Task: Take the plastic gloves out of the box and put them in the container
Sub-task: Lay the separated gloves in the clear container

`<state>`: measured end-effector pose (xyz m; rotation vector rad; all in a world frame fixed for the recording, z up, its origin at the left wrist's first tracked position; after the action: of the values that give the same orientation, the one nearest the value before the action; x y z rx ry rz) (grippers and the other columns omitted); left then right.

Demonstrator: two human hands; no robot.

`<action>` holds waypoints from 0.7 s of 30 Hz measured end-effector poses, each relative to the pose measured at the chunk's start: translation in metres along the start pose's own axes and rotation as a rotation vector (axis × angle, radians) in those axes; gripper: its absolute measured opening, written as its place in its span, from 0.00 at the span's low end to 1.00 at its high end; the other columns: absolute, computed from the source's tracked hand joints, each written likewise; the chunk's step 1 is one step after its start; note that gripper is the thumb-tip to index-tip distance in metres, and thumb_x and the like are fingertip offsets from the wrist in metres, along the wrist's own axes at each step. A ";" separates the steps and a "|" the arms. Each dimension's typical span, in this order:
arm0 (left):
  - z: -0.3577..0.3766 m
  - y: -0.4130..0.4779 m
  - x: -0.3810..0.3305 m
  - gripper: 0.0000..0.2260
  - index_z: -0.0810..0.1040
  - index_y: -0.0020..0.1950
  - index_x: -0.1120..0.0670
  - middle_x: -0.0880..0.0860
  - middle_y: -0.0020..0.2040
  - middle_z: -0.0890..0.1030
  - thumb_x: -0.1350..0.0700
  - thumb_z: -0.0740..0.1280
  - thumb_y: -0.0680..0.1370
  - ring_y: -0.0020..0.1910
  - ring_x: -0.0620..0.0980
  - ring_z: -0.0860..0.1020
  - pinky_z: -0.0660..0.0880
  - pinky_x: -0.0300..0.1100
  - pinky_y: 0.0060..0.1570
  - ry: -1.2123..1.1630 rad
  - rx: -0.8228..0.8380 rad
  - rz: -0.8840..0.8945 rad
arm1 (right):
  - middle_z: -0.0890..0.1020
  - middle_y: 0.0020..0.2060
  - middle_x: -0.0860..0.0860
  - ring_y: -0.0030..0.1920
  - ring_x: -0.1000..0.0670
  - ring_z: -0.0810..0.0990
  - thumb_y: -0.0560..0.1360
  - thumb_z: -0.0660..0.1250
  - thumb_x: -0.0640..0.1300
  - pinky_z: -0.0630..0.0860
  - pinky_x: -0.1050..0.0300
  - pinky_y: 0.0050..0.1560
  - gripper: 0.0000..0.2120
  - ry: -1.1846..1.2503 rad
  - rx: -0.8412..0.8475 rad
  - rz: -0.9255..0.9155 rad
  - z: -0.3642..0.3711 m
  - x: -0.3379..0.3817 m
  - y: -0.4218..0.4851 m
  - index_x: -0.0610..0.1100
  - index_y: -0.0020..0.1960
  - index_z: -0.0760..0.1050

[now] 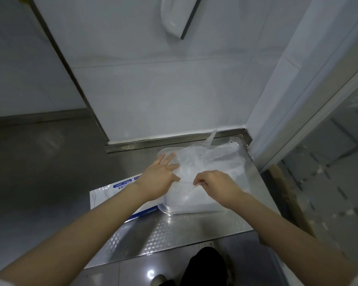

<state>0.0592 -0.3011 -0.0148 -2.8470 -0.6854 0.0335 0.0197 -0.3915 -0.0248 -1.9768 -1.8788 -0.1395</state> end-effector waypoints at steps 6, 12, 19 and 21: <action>0.021 0.011 0.000 0.17 0.77 0.64 0.50 0.54 0.71 0.68 0.62 0.58 0.79 0.76 0.56 0.53 0.46 0.49 0.74 0.084 0.164 -0.069 | 0.80 0.55 0.51 0.55 0.54 0.78 0.75 0.68 0.50 0.73 0.64 0.57 0.15 0.446 0.355 0.046 0.033 -0.002 0.003 0.47 0.60 0.76; 0.002 0.029 -0.007 0.15 0.73 0.62 0.57 0.56 0.62 0.71 0.66 0.58 0.77 0.59 0.54 0.70 0.67 0.42 0.50 -0.189 -0.037 -0.235 | 0.81 0.51 0.52 0.49 0.54 0.78 0.76 0.67 0.43 0.75 0.59 0.53 0.08 0.339 -0.078 0.046 -0.008 -0.026 0.023 0.48 0.55 0.78; 0.087 0.043 -0.016 0.24 0.59 0.72 0.56 0.59 0.70 0.62 0.59 0.63 0.78 0.64 0.59 0.67 0.69 0.47 0.59 -0.169 0.346 -0.298 | 0.72 0.63 0.48 0.58 0.48 0.75 0.74 0.70 0.44 0.70 0.56 0.57 0.21 -0.003 0.277 0.089 0.062 -0.051 0.040 0.49 0.66 0.70; 0.098 0.043 -0.017 0.27 0.58 0.73 0.56 0.59 0.69 0.61 0.59 0.65 0.77 0.64 0.60 0.67 0.69 0.49 0.58 -0.150 0.383 -0.307 | 0.69 0.65 0.47 0.62 0.47 0.72 0.72 0.72 0.44 0.68 0.56 0.60 0.27 -0.057 0.307 0.101 0.069 -0.058 0.044 0.49 0.68 0.67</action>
<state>0.0565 -0.3262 -0.1203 -2.3676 -1.0171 0.2978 0.0437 -0.4217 -0.1172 -1.8734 -1.7118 0.2234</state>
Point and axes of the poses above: each hand's wrist, its own y-axis towards the middle knuckle, its own z-axis out of the palm, x = y × z, the point moved 10 cm from there along y, towards the middle knuckle
